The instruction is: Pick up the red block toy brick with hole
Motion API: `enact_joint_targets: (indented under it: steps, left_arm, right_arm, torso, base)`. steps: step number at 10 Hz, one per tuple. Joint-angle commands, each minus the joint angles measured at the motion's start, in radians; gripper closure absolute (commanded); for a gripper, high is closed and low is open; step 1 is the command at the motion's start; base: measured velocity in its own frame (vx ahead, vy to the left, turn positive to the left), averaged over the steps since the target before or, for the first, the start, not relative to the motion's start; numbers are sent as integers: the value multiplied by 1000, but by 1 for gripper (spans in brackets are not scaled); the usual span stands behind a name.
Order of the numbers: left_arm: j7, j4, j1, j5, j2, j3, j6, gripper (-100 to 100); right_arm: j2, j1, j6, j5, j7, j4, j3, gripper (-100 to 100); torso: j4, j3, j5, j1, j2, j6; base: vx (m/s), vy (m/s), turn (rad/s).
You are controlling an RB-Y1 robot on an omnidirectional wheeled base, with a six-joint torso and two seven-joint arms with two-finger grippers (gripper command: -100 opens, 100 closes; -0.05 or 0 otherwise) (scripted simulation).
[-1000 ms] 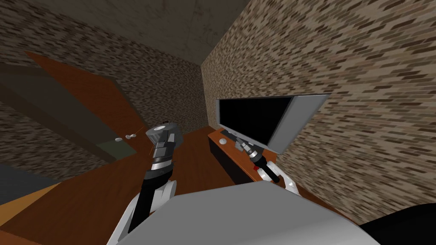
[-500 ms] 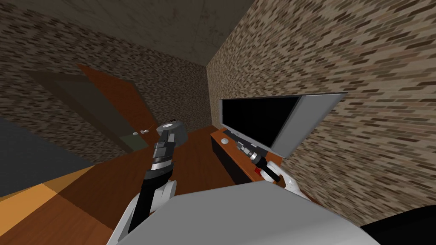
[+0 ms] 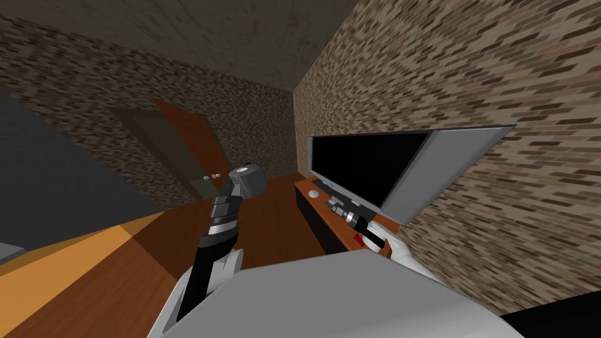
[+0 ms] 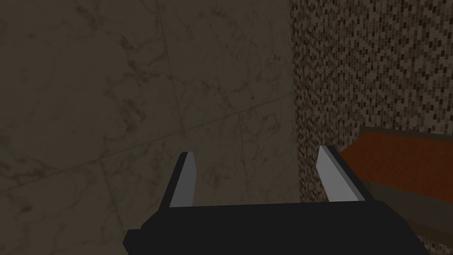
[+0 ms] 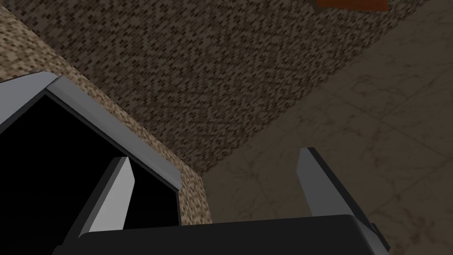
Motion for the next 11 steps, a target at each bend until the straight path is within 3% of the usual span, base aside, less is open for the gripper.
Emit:
enact_joint_targets:
  steps: [1,3,5,7,10,11]
  left_arm:
    - [0,0,0,0,0,0,0,0]
    - [0,0,0,0,0,0,0,0]
    - [0,0,0,0,0,0,0,0]
    - [0,0,0,0,0,0,0,0]
    - [0,0,0,0,0,0,0,0]
    - [0,0,0,0,0,0,0,0]
  right_arm:
    - [-39,-12,2,50,-7,50,26,-100]
    - [-61,-26,3,95,-12,111,44,-100]
    - [-61,-26,3,95,-12,143,44,-100]
    - [-98,-50,10,166,-25,225,80,-100]
    - [-114,-60,16,209,-33,317,98,-100]
    - [-129,-69,23,246,-41,360,116,-100]
  torso:
    - [0,0,0,0,0,0]
    - [0,0,0,-1,0,1]
    - [0,0,0,0,0,1]
    - [0,-1,0,1,-1,0]
    - [0,0,0,-1,0,1]
    - [0,0,0,0,-1,1]
  base:
    - [-72,-47,399]
    - [-53,-40,156]
    - [-30,-18,46]
    - [-53,-18,281]
    - [-48,-33,139]
    - [-41,-10,227]
